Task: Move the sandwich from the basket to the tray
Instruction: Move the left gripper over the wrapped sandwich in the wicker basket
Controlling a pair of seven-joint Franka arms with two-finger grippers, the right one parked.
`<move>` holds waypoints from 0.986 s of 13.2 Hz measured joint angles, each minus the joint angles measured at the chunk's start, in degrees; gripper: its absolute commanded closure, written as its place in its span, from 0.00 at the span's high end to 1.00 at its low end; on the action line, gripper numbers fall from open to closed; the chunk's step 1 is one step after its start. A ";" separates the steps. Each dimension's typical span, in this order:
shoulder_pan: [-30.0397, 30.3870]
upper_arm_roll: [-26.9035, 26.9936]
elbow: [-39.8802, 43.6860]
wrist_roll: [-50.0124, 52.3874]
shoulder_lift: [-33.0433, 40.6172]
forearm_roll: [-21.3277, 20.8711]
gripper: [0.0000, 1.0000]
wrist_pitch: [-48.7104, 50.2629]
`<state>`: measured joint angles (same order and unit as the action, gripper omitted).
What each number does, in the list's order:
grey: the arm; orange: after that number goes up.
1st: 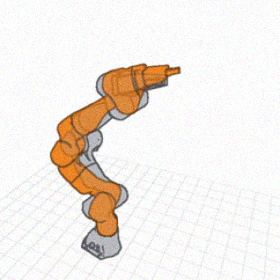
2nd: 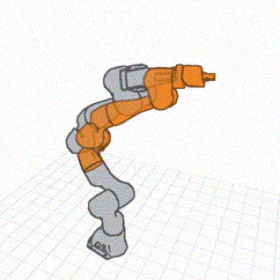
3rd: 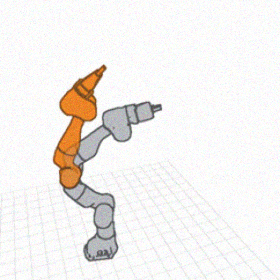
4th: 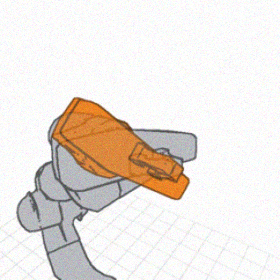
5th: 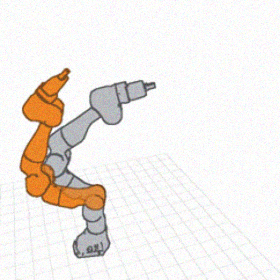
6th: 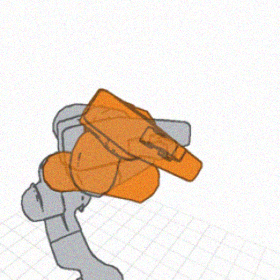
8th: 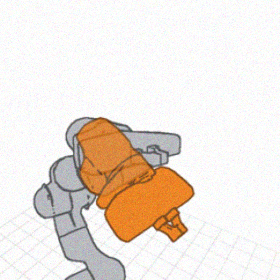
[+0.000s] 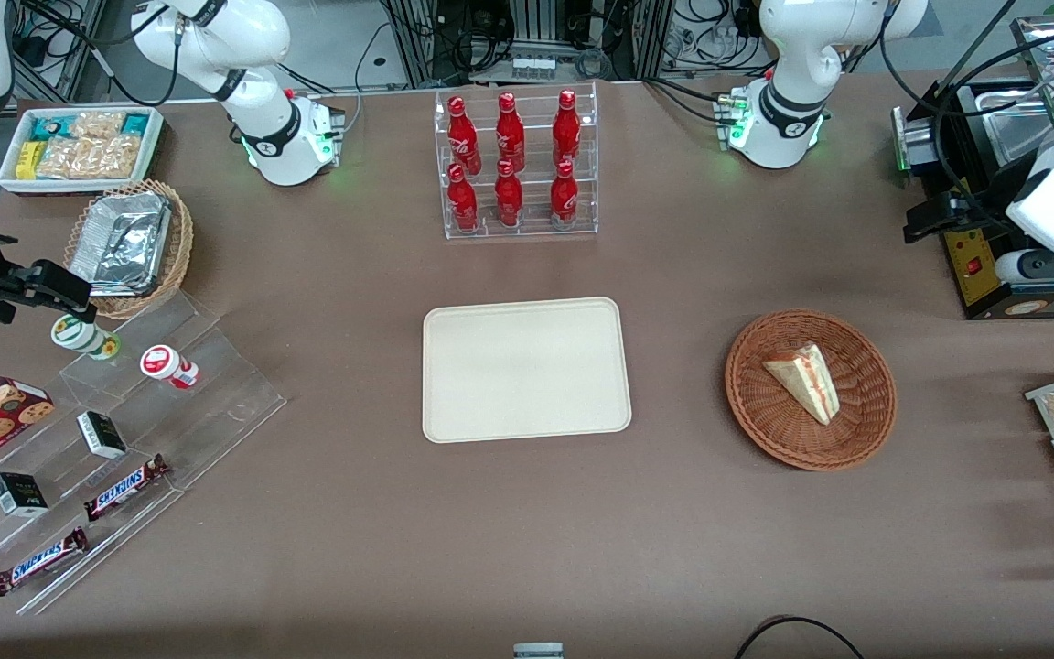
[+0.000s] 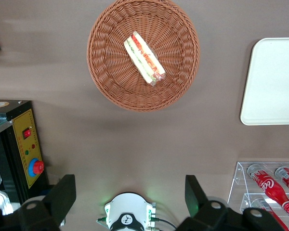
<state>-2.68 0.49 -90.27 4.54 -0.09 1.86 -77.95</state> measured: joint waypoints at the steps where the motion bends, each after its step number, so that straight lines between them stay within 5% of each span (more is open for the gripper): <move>1: -0.01 -0.01 0.00 -0.05 0.00 0.00 1.00 0.00; 6: -0.07 -0.14 -0.72 -0.24 -0.60 -0.06 1.00 -1.98; 13: -0.22 -0.72 -13.08 -0.32 -2.35 -0.66 1.00 -16.68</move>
<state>-2.91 -0.23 -103.35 4.21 -2.43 1.19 -94.63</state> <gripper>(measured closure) 0.000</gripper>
